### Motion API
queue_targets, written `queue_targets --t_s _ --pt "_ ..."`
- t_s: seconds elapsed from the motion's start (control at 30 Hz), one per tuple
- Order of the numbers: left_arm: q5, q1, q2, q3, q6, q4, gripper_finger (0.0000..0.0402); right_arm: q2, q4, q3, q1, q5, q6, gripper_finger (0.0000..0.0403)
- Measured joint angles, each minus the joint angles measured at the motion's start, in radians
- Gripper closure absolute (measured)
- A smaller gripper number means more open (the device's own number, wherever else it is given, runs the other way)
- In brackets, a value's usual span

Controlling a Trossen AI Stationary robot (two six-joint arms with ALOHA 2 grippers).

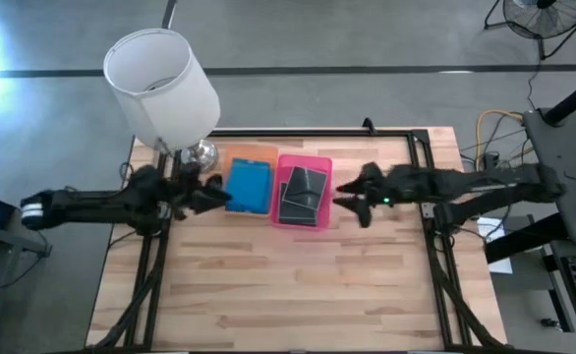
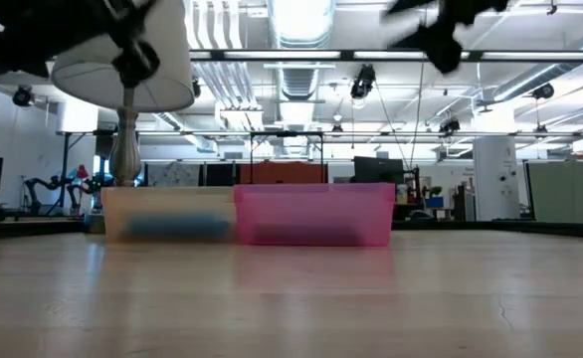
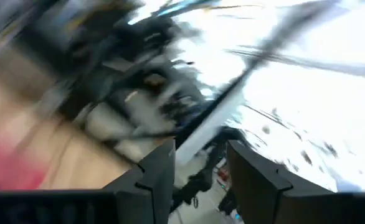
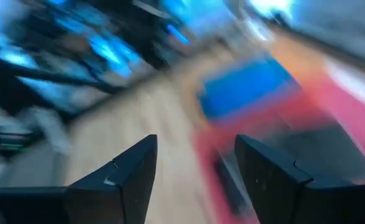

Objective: Pick & place jewel cases by type
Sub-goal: Return to Home Position

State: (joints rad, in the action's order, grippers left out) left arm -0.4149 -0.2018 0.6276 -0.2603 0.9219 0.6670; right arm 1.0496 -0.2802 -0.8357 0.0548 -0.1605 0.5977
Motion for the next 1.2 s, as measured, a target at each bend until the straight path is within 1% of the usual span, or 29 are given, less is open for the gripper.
queue_targets --t_s 0.07,0.13,0.23,0.27,0.33,0.37,0.4,0.5,0.57,0.6,0.67,0.77,0.87,0.93,1.0,1.1,1.2 --pt "-0.046 -0.021 -0.030 0.006 -0.095 0.076 0.0275 -0.082 0.168 0.070 0.001 0.042 -0.100 0.0191" --pt "-0.052 -0.033 -0.073 0.006 -0.131 0.045 0.0275 -0.166 0.245 0.167 -0.017 0.084 -0.132 0.0192" --pt "-0.064 -0.022 -0.134 0.006 -0.176 -0.149 0.0275 -0.284 0.399 0.334 -0.035 0.087 -0.111 0.0192" --pt "-0.069 -0.021 -0.158 0.006 -0.193 -0.216 0.0275 -0.318 0.472 0.385 -0.036 0.102 -0.106 0.0192" --pt "-0.063 -0.023 -0.209 0.007 -0.232 -0.302 0.0275 -0.390 0.583 0.467 -0.030 0.169 -0.104 0.0192" --pt "-0.055 -0.023 -0.234 0.007 -0.253 -0.336 0.0275 -0.425 0.598 0.504 -0.026 0.180 -0.098 0.0192" --pt "-0.043 -0.023 -0.261 0.007 -0.270 -0.369 0.0275 -0.452 0.606 0.529 -0.027 0.169 -0.095 0.0193" --pt "0.028 -0.023 -0.353 0.007 -0.289 -0.491 0.0275 -0.518 0.602 0.581 -0.026 0.083 -0.098 0.0193" --pt "0.076 -0.023 -0.411 0.007 -0.295 -0.588 0.0275 -0.546 0.612 0.597 -0.024 0.070 -0.117 0.0193" --pt "0.084 -0.022 -0.436 0.007 -0.298 -0.617 0.0275 -0.558 0.612 0.608 -0.025 0.062 -0.125 0.0193" --pt "0.089 -0.021 -0.481 0.017 -0.313 -0.624 0.0275 -0.568 0.612 0.622 -0.026 0.048 -0.127 0.0193" --pt "0.092 -0.021 -0.536 0.043 -0.341 -0.631 0.0275 -0.579 0.612 0.655 -0.024 0.059 -0.125 0.0193" --pt "0.097 -0.020 -0.591 0.101 -0.334 -0.623 0.0275 -0.577 0.688 0.708 -0.025 0.051 -0.124 0.0193" --pt "0.101 -0.019 -0.617 0.153 -0.325 -0.578 0.0275 -0.576 0.766 0.753 -0.024 0.057 -0.135 0.0193" --pt "0.093 -0.019 -0.627 0.201 -0.327 -0.505 0.0275 -0.577 0.812 0.786 -0.026 0.052 -0.143 0.0193" --pt "0.088 -0.018 -0.627 0.250 -0.354 -0.426 0.0275 -0.577 0.815 0.824 -0.024 0.057 -0.155 0.0193" --pt "0.086 -0.018 -0.625 0.249 -0.425 -0.508 0.0275 -0.578 0.782 0.827 -0.025 0.062 -0.198 0.0193"
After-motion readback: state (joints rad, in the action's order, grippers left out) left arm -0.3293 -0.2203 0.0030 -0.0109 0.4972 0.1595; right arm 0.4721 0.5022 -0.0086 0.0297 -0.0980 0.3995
